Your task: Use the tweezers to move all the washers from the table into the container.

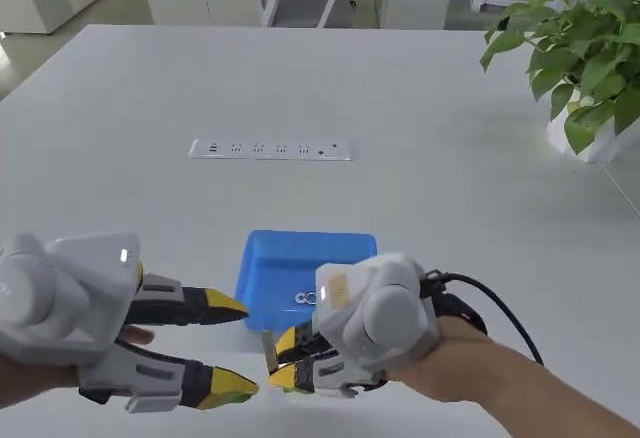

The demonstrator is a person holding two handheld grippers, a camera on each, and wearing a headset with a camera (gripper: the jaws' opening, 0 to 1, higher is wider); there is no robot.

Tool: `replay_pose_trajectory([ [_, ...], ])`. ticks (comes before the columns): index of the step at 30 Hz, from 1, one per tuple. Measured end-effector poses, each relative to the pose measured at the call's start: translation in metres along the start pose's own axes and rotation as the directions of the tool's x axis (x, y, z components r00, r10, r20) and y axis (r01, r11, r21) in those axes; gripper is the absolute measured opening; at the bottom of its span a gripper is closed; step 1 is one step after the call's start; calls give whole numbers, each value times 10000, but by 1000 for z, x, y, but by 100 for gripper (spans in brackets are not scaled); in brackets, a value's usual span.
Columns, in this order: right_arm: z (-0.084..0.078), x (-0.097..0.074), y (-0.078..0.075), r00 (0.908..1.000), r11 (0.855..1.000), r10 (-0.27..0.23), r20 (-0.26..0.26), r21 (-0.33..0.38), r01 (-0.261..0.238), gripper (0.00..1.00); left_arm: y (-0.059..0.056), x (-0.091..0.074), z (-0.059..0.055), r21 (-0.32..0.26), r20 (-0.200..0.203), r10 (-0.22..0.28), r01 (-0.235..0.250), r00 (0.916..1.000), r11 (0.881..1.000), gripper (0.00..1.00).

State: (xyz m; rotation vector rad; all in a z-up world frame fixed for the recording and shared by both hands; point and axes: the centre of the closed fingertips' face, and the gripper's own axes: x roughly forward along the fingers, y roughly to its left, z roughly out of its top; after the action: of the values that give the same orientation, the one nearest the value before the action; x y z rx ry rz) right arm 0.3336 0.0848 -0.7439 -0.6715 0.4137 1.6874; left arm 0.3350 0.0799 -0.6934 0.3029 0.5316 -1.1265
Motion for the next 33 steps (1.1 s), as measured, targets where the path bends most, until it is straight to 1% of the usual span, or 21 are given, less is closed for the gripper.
replay_pose_trajectory([
  [3, 3, -4, -1, 10000, 10000, -33, 31, -28, 33, 8, 1, -1, 0, -123, 85, 113, -112, 9999, 9999, 56],
  [6, 5, -8, -1, 10000, 10000, -49, 30, -63, 49, 8, 2, -3, 1, -119, 222, 254, -252, 9994, 9996, 59],
  [7, 7, -11, -2, 10000, 9999, -63, 74, -86, 63, 8, 1, -3, 1, -233, 238, 283, -278, 9993, 9993, 60],
  [9, 11, -14, -3, 9999, 9999, -94, 135, -60, 95, 8, 1, -3, 0, -263, 215, 335, -329, 9992, 9991, 62],
  [11, 13, -17, -4, 9998, 9999, -124, 160, -97, 126, 8, 1, -3, -1, -314, 192, 381, -375, 9991, 9988, 63],
  [15, 15, -22, -8, 9996, 9995, -202, 189, -221, 206, 8, 0, -2, -1, -359, 267, 433, -423, 9987, 9985, 64],
  [19, 23, -28, -13, 9989, 9994, -280, 371, -198, 287, 8, 0, -1, -2, -447, 294, 511, -498, 9983, 9978, 66],
  [23, 33, -37, -22, 9976, 9985, -442, 538, -290, 458, 8, 2, -1, -2, -549, 406, 629, -607, 9972, 9966, 69],
  [27, 41, -46, -34, 9963, 9965, -640, 573, -496, 668, 8, 6, -1, -3, -670, 481, 840, -807, 9953, 9945, 77],
  [29, 46, -49, -40, 9951, 9956, -727, 663, -551, 764, 8, 6, -2, -2, -748, 563, 876, -833, 9946, 9937, 77],
  [33, 49, -52, -50, 9941, 9938, -831, 699, -680, 878, 8, 6, -2, -1, -846, 644, 1001, -945, 9929, 9919, 82],
])
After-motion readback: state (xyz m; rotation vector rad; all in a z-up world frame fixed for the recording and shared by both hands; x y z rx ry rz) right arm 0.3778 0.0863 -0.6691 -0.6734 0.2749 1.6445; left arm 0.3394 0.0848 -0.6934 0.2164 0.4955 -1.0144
